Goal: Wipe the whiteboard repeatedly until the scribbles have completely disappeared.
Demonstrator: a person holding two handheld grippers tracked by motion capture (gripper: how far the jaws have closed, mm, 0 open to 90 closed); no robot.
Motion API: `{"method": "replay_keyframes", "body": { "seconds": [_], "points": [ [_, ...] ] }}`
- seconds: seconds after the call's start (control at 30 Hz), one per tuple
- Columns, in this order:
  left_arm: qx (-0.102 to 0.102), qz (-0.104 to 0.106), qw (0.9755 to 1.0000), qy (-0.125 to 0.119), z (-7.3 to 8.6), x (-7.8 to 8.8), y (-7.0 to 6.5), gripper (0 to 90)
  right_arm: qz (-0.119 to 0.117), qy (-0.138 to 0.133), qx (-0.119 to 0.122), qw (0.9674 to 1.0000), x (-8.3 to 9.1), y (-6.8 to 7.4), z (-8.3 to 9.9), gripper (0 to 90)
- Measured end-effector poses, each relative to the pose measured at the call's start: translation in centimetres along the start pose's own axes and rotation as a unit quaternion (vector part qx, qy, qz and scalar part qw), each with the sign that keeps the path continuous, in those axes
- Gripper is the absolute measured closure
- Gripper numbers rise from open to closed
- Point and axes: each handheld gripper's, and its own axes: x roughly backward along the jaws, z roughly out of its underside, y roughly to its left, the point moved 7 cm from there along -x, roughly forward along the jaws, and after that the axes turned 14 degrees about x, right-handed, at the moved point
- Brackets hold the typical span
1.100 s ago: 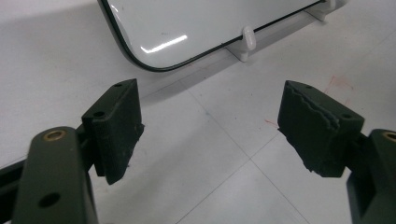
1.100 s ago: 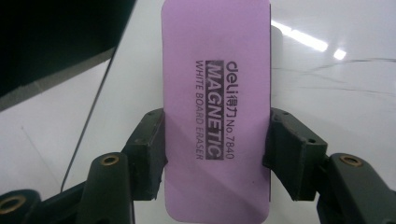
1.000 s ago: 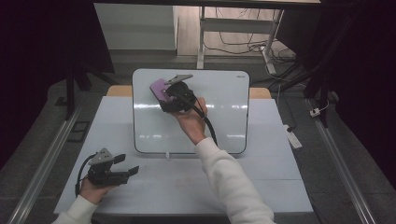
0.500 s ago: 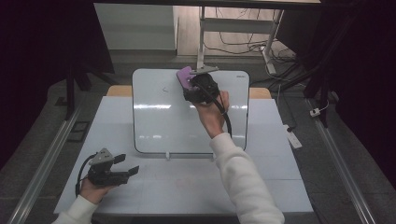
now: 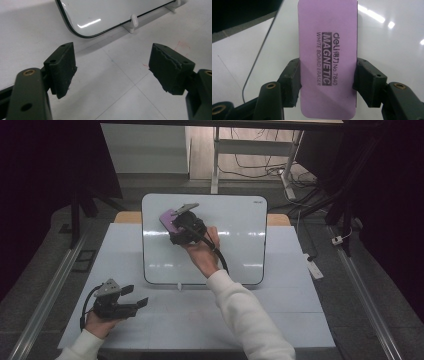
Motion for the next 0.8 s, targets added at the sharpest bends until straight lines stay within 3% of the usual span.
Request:
{"method": "replay_keyframes", "body": {
  "seconds": [0.1,0.2,0.33,0.47,0.63,0.8],
  "points": [
    [0.000,0.000,1.0000,0.000,0.0,0.0,0.0,22.3,0.026,-0.003,-0.017,0.9995,1.1,-2.0,0.7,41.1],
    [-0.001,0.000,1.0000,0.001,0.0,0.0,0.0,22.2,0.058,-0.007,-0.045,0.9973,3.0,-5.2,2.1,41.1],
    [-0.001,0.000,1.0000,0.001,0.0,0.0,0.0,22.2,0.095,-0.009,-0.077,0.9925,5.2,-8.8,4.5,41.1],
    [0.001,-0.002,1.0000,0.001,0.0,-0.1,0.0,22.2,0.119,-0.008,-0.103,0.9875,7.1,-10.9,7.1,41.1],
    [0.001,-0.005,1.0000,0.001,-0.1,-0.2,0.0,22.2,0.127,-0.014,-0.121,0.9843,7.8,-11.5,8.5,41.1],
    [0.000,-0.005,1.0000,0.001,-0.1,-0.2,0.0,22.2,0.104,-0.016,-0.098,0.9896,6.1,-9.2,6.8,41.1]
  ]
}}
